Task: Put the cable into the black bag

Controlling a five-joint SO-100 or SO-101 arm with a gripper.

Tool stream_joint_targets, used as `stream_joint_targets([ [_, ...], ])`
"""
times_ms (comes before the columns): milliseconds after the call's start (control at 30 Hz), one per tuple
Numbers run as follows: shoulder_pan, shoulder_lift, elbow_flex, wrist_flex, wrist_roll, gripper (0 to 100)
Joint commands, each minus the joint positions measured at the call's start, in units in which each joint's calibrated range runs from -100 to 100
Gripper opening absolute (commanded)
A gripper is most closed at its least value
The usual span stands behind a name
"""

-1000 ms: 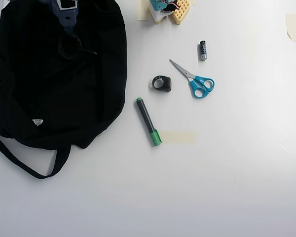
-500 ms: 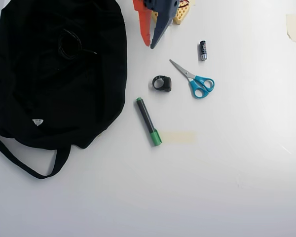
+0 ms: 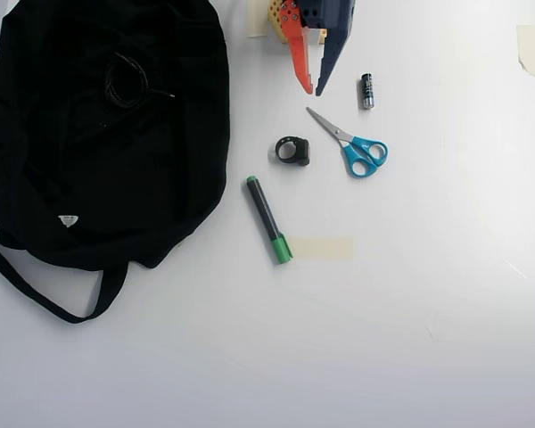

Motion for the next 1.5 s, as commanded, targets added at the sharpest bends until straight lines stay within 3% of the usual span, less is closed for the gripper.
stream_joint_targets([
  [0,-1.36,-5.16,4.62,-1.14,2.3,2],
  [167,-0.99,-10.8,11.08,-1.14,5.34,2],
  [900,-1.36,-26.65,39.03,1.27,5.5,2],
  [1467,-1.44,-26.73,42.44,8.93,5.39,2],
])
